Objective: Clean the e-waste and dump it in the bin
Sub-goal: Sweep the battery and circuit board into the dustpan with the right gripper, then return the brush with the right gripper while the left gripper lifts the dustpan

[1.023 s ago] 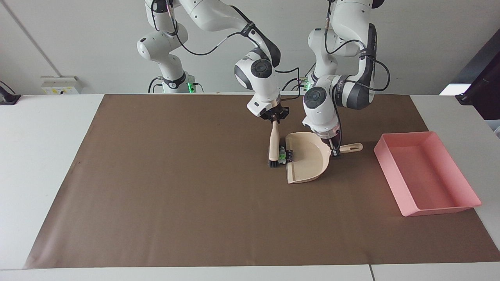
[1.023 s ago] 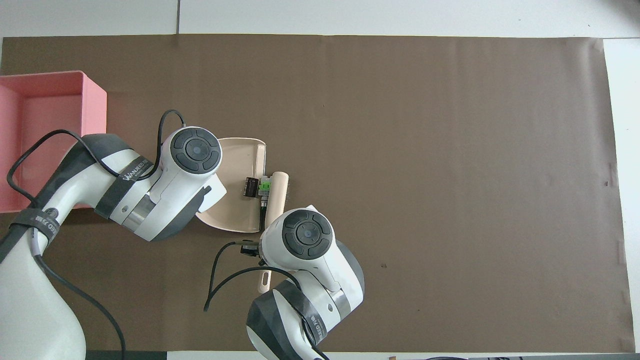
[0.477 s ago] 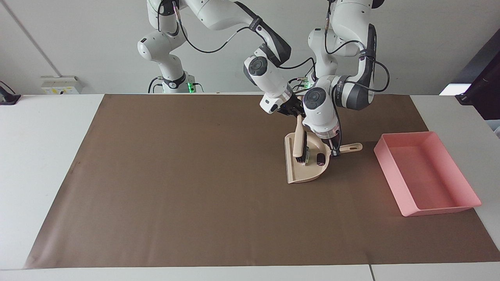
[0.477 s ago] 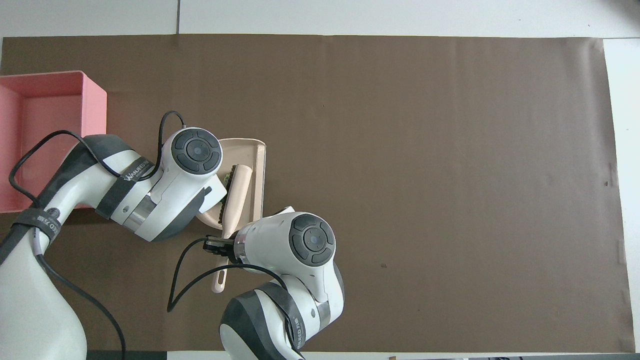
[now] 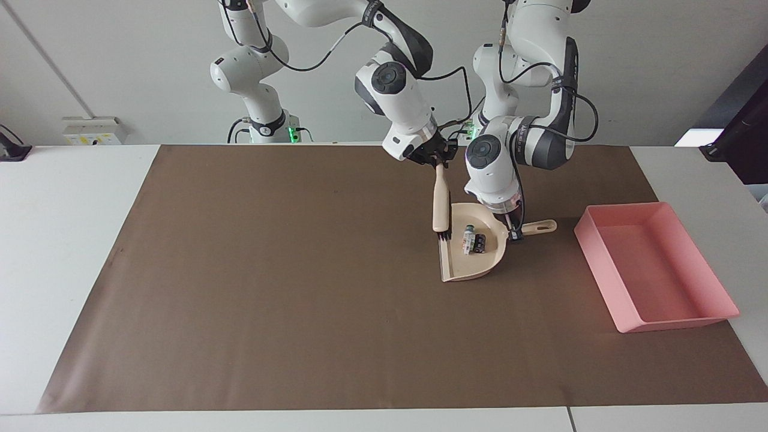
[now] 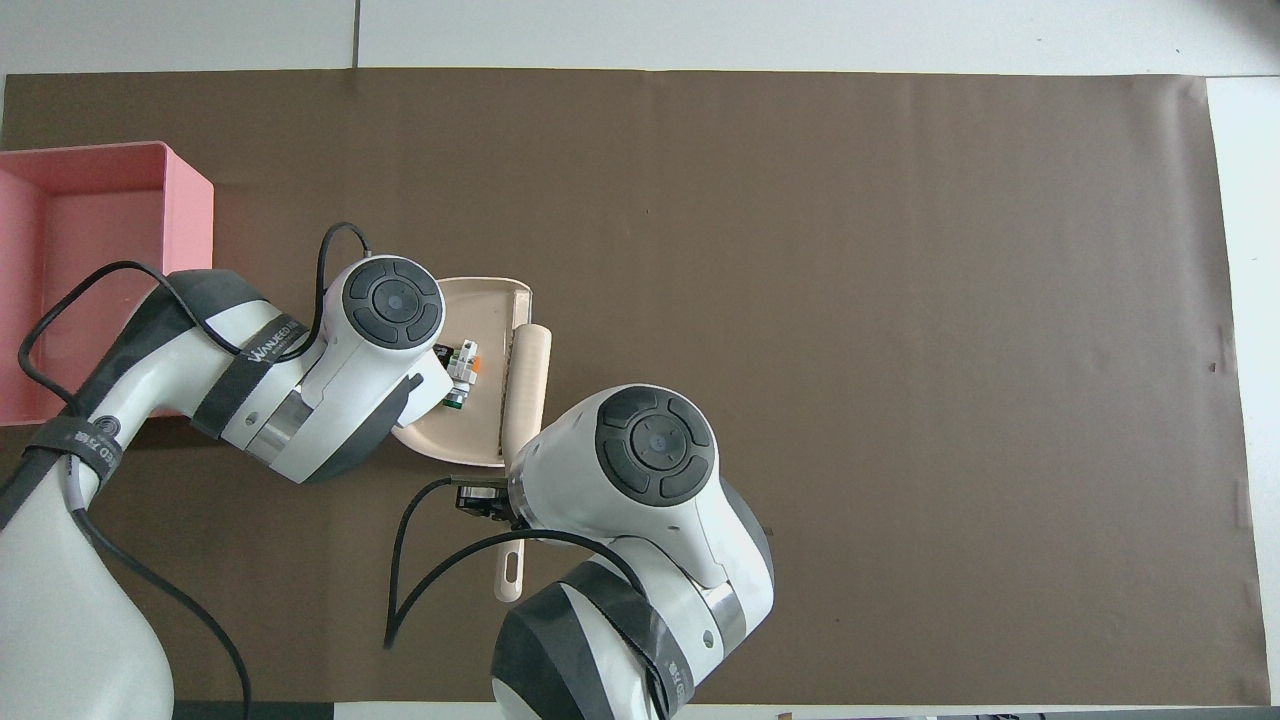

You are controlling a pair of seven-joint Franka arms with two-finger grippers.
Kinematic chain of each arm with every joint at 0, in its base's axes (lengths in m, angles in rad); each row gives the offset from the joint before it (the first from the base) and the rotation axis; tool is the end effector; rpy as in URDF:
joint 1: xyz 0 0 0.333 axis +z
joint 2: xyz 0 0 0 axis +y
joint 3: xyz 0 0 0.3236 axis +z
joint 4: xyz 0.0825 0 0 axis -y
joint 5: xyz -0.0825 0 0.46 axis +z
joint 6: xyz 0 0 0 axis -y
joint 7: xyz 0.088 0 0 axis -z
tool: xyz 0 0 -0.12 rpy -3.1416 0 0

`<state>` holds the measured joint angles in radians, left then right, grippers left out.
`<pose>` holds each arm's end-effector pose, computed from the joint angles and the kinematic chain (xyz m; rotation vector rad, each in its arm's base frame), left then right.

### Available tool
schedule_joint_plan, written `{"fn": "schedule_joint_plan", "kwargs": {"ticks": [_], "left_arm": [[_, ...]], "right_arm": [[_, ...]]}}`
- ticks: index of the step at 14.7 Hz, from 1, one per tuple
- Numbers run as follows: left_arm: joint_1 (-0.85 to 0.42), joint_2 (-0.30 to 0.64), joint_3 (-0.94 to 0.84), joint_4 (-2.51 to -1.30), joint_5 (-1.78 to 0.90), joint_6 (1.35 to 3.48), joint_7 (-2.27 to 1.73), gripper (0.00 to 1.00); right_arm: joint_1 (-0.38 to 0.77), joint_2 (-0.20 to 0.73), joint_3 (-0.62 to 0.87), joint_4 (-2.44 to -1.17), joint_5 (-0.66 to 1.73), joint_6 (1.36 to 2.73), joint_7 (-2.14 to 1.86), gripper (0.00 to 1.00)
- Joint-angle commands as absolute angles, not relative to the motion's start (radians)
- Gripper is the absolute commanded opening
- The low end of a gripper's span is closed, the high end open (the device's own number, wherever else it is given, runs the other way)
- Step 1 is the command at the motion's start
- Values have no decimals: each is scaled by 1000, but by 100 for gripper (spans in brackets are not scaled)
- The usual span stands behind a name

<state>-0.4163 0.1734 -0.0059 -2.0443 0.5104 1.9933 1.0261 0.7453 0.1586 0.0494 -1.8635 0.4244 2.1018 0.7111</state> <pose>0.5790 -0.2208 0.2969 -1.7999 2.0786 0.4756 0.4612 0.5031 0.4055 -2.7907 0.1678 0.2888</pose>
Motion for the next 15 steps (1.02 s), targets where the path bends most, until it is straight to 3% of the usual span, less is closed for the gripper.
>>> {"fn": "schedule_joint_plan", "kwargs": {"ticks": [1,9,13,15], "left_arm": [[-422,172,2,-2056,525,1996,1019,0],[-339,126,-2,-2057,394,2057,1060,0],[-315,100,3,-2048,232,2052,1155,0],[-279,81,3,-2042,187,2048,1204,0]], "right_arm": [[675,74,57,-1896,275,1960,753,0],[333,-8,61,-1896,17,1660,507,0],[145,-31,61,-1965,-21,1669,258,0],[57,-55,61,-2043,-40,1741,143,0]]}}
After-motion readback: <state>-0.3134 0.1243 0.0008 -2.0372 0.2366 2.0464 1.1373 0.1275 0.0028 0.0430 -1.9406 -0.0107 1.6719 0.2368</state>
